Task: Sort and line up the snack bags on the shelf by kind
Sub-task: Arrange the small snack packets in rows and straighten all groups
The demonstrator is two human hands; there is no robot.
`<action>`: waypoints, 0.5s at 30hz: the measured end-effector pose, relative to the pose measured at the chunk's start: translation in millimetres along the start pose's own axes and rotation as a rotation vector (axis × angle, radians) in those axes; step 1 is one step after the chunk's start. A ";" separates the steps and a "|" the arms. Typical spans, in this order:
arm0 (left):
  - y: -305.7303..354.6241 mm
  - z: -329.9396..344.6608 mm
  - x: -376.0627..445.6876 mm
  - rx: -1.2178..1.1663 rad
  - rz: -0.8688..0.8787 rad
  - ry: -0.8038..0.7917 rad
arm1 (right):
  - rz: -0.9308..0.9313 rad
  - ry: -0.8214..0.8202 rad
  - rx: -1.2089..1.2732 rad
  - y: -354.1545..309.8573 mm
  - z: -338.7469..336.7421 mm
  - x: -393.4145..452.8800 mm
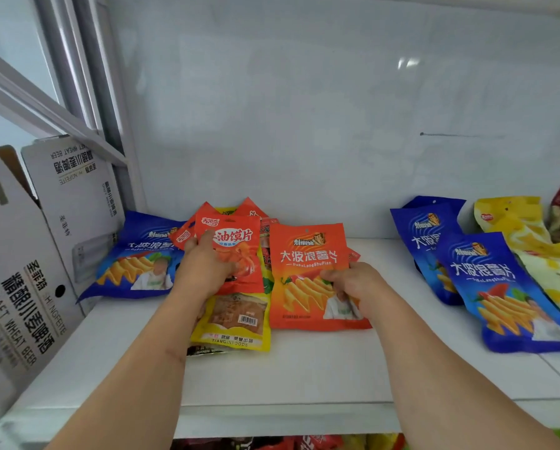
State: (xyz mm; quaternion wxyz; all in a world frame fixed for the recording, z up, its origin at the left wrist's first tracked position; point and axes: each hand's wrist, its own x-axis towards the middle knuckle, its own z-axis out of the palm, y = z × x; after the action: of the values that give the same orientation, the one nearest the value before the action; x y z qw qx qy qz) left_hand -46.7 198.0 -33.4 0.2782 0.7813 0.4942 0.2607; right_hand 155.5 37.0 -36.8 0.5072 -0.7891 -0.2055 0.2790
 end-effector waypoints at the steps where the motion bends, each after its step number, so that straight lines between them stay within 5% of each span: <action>1: 0.8 -1.7 0.5 -0.014 0.000 0.006 | 0.003 0.004 -0.005 -0.3 -0.5 -0.7; 15: -1.8 -4.3 -9.0 -0.107 -0.022 -0.102 | -0.034 0.061 0.008 3.8 0.0 0.9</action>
State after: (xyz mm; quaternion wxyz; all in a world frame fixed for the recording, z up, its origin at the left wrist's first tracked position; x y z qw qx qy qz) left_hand -54.1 191.2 -32.8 0.3473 0.7721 0.4733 0.2433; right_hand 156.4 36.0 -40.4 0.5211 -0.7916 -0.2024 0.2468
